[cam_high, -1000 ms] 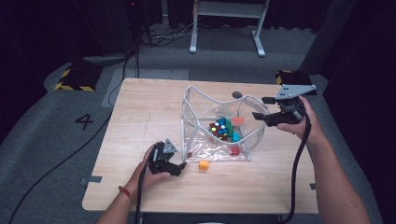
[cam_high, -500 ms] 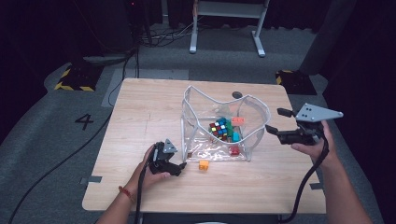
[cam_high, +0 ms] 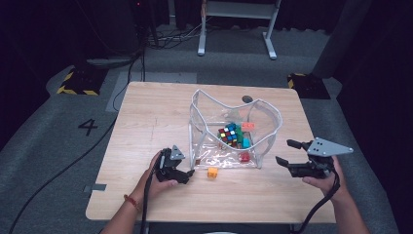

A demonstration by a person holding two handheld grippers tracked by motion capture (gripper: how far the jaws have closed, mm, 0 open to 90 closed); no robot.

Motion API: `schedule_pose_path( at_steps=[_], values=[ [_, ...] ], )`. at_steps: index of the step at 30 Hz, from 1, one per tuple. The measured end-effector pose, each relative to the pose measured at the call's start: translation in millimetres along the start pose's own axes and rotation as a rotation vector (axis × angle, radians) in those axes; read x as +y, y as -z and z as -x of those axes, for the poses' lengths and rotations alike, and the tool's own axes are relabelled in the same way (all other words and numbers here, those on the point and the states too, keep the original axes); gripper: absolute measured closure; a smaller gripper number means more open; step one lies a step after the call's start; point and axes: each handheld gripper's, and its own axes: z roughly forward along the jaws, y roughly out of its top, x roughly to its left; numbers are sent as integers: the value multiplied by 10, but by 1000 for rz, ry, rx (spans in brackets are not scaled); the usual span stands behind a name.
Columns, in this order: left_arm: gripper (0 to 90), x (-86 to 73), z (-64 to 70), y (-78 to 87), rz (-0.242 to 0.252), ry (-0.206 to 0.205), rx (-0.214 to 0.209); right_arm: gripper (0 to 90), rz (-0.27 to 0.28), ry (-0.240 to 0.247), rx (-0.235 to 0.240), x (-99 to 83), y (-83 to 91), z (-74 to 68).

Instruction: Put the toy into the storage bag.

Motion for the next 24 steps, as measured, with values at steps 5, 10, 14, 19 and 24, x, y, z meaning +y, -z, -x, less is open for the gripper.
schedule_pose_path(
  at_steps=[5,10,14,19,24],
  values=[
    [118,0,0,0,0,1,-2,274,-26,-6,31,-130,-157,-117],
    [118,0,0,0,0,0,-2,278,-42,9,69,-203,-314,-241],
    [118,-1,1,-1,1,0,2,283,-54,9,100,-257,-436,-333],
    [118,0,0,0,0,0,0,287,-76,25,137,-309,-619,-450],
    [118,0,0,0,0,0,-1,289,-114,40,196,-331,-853,-598]
  ],
)
